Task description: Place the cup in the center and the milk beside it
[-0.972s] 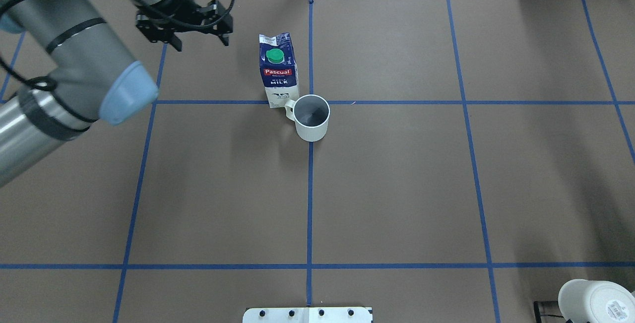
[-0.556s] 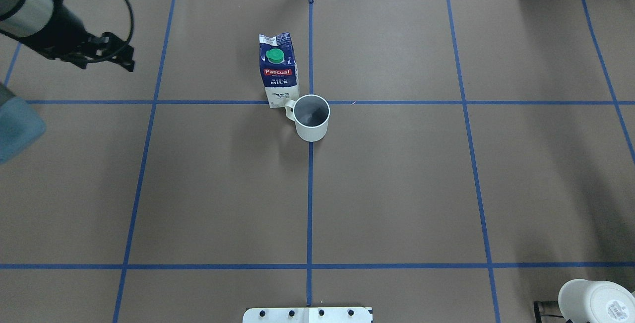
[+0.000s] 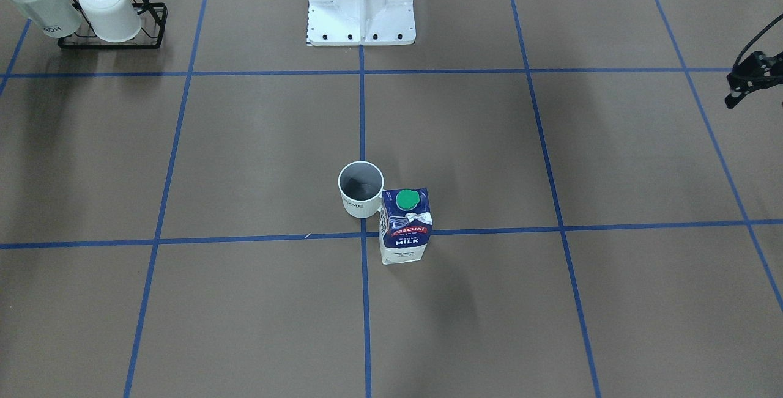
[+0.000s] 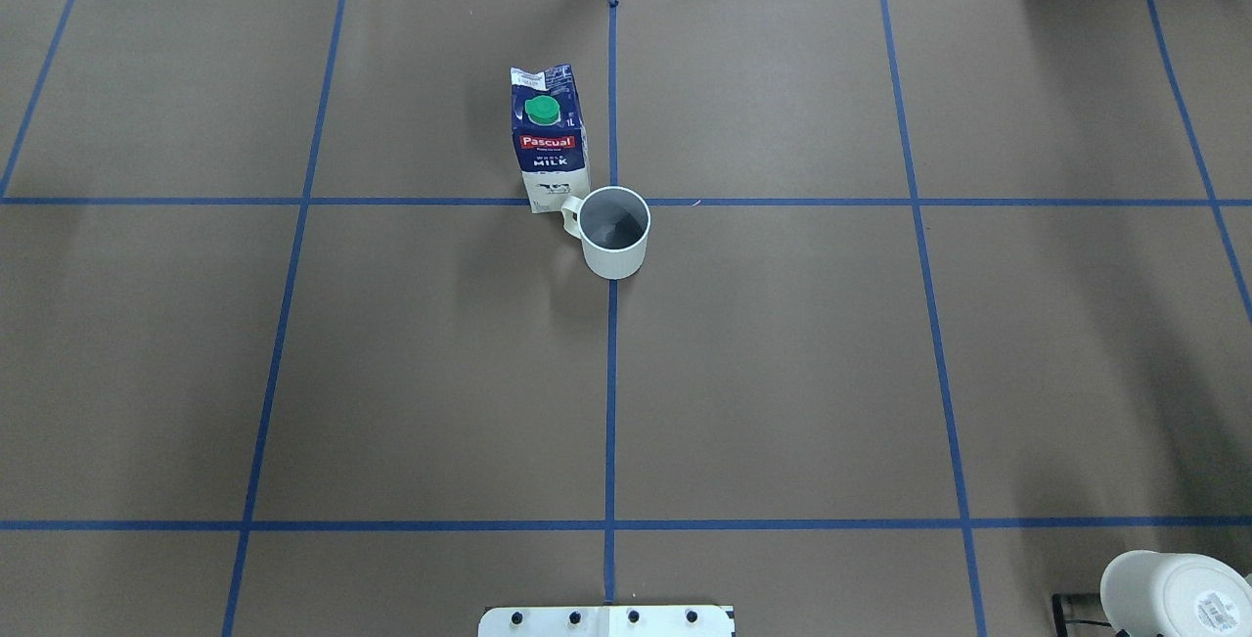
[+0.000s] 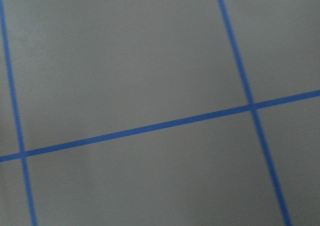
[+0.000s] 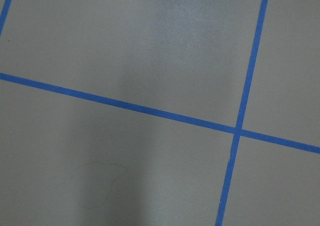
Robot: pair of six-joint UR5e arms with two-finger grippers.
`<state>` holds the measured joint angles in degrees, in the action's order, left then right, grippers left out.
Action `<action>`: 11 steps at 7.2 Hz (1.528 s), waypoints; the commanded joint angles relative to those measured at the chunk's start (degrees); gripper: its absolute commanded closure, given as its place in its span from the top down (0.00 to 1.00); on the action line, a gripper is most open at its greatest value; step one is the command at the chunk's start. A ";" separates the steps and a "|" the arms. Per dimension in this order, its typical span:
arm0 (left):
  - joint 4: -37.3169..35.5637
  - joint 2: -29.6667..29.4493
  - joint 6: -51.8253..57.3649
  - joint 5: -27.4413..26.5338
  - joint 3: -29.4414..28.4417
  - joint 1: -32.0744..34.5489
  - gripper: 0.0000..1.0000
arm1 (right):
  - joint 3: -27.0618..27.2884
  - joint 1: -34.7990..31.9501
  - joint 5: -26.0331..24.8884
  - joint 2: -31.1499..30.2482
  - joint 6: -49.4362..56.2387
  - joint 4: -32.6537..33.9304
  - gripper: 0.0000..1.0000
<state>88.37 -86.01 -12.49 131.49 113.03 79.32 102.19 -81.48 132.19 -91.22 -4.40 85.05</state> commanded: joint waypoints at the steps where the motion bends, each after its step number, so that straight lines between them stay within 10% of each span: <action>1: -0.13 2.87 8.43 2.28 -3.59 4.35 0.98 | 0.46 0.00 1.13 -0.53 -0.26 0.02 1.00; 11: 0.57 2.51 1.42 1.84 -3.35 5.32 0.98 | -0.06 -0.26 0.35 -0.45 -0.34 0.03 1.00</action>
<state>88.83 -83.62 -11.04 133.64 109.52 84.32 101.97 -81.73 132.64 -91.55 -4.64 85.17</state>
